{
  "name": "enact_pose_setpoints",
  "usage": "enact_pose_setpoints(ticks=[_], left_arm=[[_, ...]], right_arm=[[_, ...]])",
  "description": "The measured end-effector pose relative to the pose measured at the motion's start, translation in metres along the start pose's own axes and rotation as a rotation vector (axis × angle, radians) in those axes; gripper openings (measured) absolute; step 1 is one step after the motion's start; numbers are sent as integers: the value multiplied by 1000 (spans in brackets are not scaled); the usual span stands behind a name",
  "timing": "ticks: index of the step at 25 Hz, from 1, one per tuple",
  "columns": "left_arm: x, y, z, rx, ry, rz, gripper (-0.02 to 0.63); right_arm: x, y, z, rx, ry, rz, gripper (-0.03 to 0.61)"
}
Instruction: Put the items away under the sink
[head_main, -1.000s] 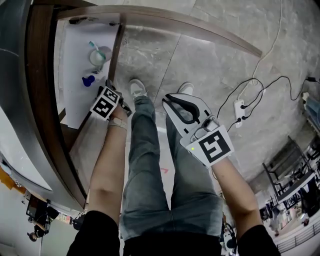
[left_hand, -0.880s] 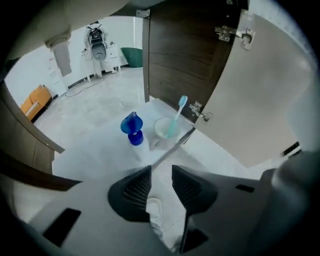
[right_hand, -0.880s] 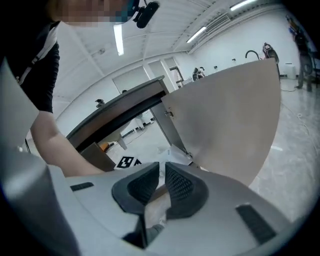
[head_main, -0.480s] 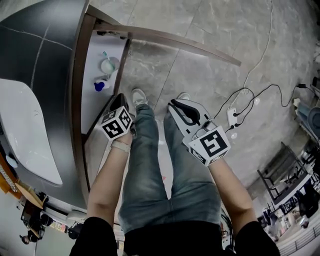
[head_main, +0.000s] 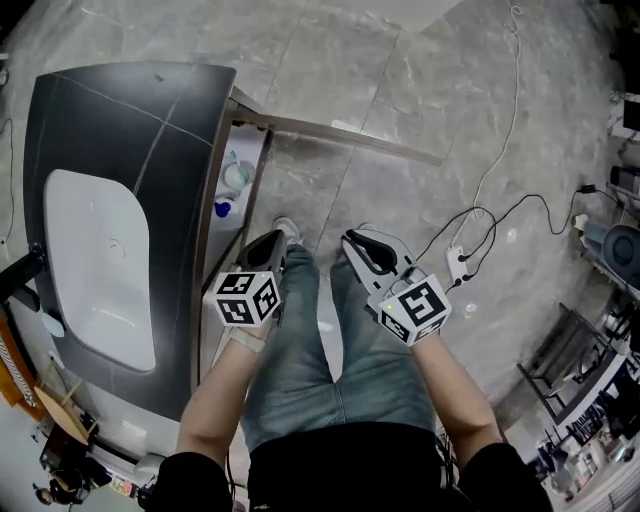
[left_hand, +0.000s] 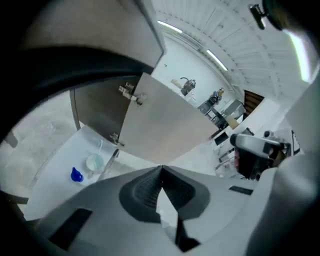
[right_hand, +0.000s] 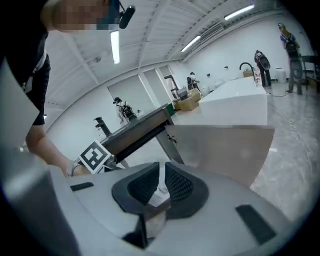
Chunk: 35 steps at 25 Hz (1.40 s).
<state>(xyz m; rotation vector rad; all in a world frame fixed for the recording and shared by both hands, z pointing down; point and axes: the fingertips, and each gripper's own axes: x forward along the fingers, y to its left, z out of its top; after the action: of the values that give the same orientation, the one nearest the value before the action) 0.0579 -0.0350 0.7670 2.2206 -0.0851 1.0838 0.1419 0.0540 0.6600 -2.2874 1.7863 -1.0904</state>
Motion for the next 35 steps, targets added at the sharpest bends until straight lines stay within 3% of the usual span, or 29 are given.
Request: enact_pose_setpoints(ticks=[4, 11, 17, 30, 35], left_arm=[[-36, -36, 27, 54, -64, -73, 21], [-101, -122, 89, 14, -195, -382, 20], [-152, -162, 138, 122, -266, -422, 21], [-228, -253, 204, 295, -287, -542, 21], [-250, -292, 232, 446, -382, -504, 21]], right_arm=[[-18, 21, 29, 1, -50, 14, 52], [-54, 48, 83, -19, -125, 8, 51], [-83, 73, 127, -35, -172, 13, 51], [-157, 100, 219, -118, -273, -28, 51], [-190, 109, 255, -170, -326, -51, 51]])
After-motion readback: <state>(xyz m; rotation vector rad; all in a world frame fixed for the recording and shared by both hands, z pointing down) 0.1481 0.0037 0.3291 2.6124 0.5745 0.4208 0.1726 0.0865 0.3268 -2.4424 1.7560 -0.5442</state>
